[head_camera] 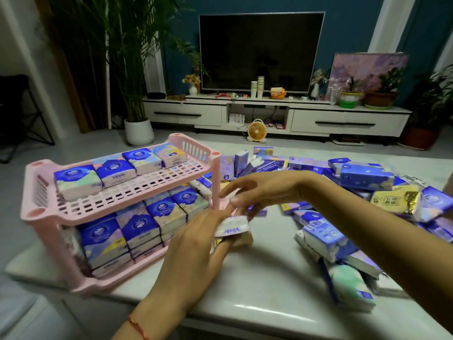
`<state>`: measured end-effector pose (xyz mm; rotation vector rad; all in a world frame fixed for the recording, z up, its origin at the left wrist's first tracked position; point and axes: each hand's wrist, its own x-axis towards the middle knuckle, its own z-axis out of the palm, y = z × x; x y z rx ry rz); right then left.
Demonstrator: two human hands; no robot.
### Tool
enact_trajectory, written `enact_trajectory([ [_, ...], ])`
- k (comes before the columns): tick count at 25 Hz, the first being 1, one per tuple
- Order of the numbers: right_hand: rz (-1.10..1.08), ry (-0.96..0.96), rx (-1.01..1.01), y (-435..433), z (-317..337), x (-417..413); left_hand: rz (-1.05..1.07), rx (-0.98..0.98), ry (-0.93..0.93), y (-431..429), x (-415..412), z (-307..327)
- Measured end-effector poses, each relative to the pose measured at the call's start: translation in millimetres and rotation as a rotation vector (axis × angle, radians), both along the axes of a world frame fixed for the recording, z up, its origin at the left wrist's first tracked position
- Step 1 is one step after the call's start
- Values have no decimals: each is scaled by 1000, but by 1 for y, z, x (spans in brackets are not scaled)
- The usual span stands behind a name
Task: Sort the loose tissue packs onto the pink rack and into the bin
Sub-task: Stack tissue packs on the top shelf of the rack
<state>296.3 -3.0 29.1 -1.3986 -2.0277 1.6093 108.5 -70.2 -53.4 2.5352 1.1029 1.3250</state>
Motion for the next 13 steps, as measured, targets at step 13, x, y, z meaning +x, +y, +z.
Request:
enact_trajectory([
  [13,-129,-893,562,46,-79,21,185,293,-184,-12,-36,25],
])
